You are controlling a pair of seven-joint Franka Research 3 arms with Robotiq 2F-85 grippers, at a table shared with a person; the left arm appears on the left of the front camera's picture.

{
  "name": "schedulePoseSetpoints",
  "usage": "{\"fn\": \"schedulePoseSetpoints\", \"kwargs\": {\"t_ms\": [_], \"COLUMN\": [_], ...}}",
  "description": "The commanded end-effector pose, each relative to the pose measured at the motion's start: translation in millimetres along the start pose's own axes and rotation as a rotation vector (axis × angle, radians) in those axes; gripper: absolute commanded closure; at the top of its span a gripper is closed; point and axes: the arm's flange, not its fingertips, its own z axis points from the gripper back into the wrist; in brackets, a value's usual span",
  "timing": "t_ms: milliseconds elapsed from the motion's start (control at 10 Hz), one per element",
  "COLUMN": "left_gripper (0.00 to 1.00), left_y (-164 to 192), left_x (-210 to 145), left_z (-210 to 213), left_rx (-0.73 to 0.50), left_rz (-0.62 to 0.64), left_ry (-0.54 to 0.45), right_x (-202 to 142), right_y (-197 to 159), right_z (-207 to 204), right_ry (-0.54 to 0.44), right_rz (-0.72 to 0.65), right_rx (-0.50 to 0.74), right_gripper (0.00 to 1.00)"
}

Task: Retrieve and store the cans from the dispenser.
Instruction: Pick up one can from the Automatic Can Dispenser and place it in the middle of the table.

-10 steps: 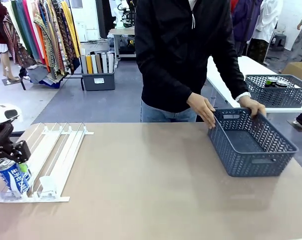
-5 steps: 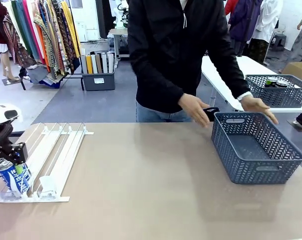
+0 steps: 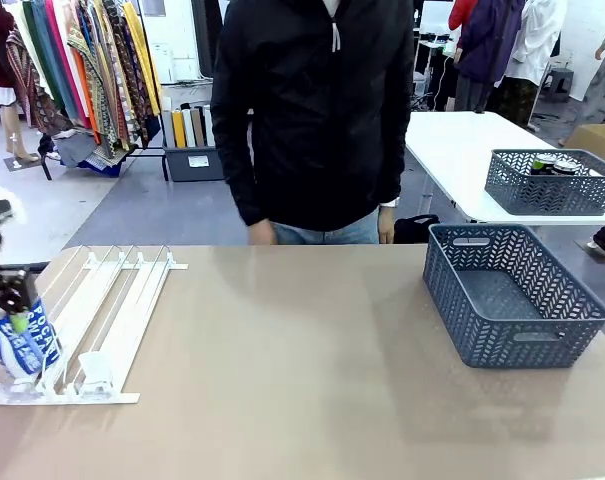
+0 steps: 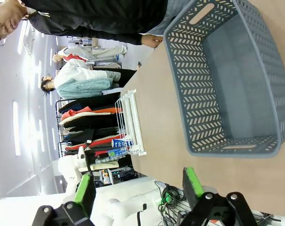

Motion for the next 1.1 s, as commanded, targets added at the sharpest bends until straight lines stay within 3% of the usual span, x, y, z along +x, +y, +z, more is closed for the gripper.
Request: {"fn": "schedulePoseSetpoints", "kwargs": {"t_ms": [0, 300, 500, 700, 800, 1000], "left_gripper": [1.0, 1.0, 1.0, 1.0, 1.0, 1.0], "left_y": [12.1, 32.5, 49.0, 62.6, 52.8, 52.8], "left_x": [-21.0, -20.9, -22.3, -22.9, -26.5, -26.5], "left_z": [68.3, 150.1, 180.9, 181.9, 184.9, 184.9], "left_rx": [0.006, -0.1, -0.14, -0.153, -0.116, -0.116], "left_rz": [-0.008, -0.004, 0.025, 0.121, 0.053, 0.053], "left_ry": [-0.044, -0.085, -0.12, -0.123, -0.137, -0.137], "right_x": [-0.4, -0.4, -0.4, -0.4, -0.4, -0.4], "right_y": [2.4, 2.4, 2.4, 2.4, 2.4, 2.4], "right_z": [1.9, 1.9, 1.9, 1.9, 1.9, 1.9], "right_ry": [0.005, 0.005, 0.005, 0.005, 0.005, 0.005], "right_rz": [0.014, 0.014, 0.014, 0.014, 0.014, 0.014], "right_rx": [0.004, 0.004, 0.004, 0.004, 0.004, 0.004], "right_gripper": [0.0, 0.0, 0.0, 0.0, 0.0, 0.0]}}
